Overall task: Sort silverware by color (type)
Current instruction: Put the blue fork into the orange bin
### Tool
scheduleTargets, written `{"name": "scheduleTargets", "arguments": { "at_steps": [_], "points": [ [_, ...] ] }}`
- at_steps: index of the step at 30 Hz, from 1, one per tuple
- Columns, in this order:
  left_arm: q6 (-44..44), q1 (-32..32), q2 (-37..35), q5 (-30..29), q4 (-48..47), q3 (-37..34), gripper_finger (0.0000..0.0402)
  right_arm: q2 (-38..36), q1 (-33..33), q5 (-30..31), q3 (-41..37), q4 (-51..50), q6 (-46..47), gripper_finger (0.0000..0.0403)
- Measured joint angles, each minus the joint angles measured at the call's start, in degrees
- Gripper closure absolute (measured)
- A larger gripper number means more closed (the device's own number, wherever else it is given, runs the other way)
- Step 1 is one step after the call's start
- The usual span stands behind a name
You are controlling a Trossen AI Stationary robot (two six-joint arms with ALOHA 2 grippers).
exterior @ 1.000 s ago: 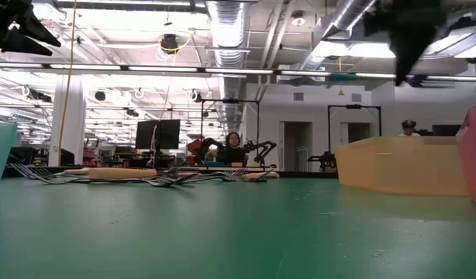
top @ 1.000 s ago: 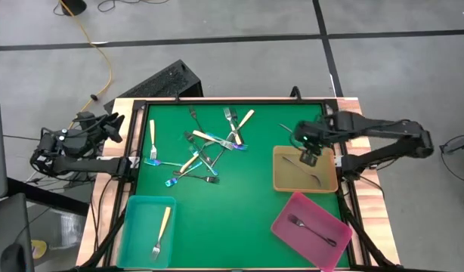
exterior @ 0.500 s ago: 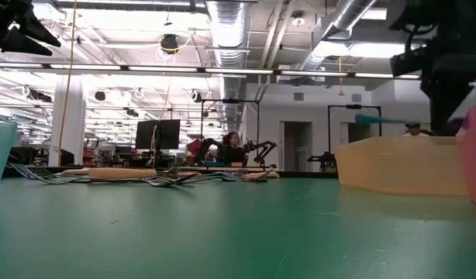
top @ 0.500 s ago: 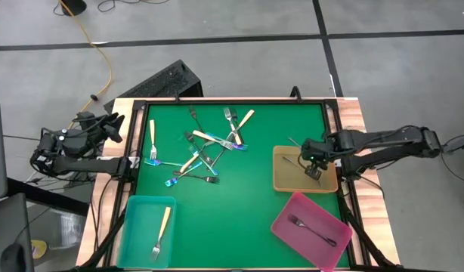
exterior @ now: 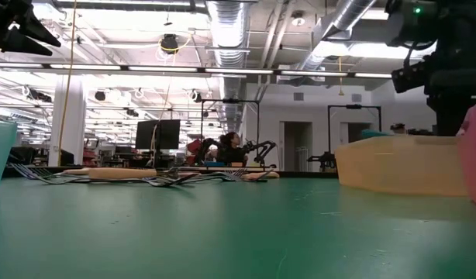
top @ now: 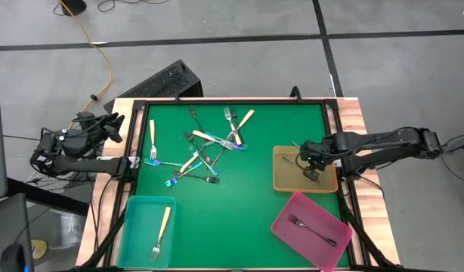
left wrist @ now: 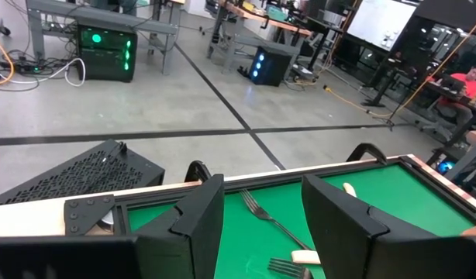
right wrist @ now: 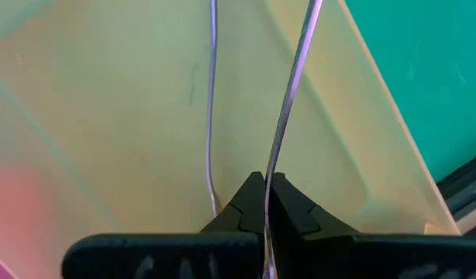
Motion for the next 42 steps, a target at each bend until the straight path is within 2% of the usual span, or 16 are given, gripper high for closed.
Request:
{"name": "scheduleTargets", "arguments": {
  "at_steps": [13,21,30,34,42],
  "points": [
    [0.0,0.0,0.0,0.0,0.02,0.0,0.0243,0.6,6.42,1.38,0.0,1.01,-1.0,0.0378],
    [0.0,0.02,0.0,-0.07,0.02,0.0,0.0243,9.79,9.51,0.5,0.0,-0.15,-1.61,0.0378],
    [0.0,0.0,0.0,-0.2,0.02,0.0,0.0243,21.82,8.35,0.15,-0.02,-0.54,-2.12,0.0378],
    [0.0,0.0,0.0,-0.24,0.02,0.0,0.0243,24.4,8.14,0.11,0.01,0.44,-3.48,0.0378],
    [0.0,0.0,0.0,-0.22,0.02,0.0,0.0243,24.98,8.16,0.05,0.04,3.12,-3.78,0.0376]
  ]
}}
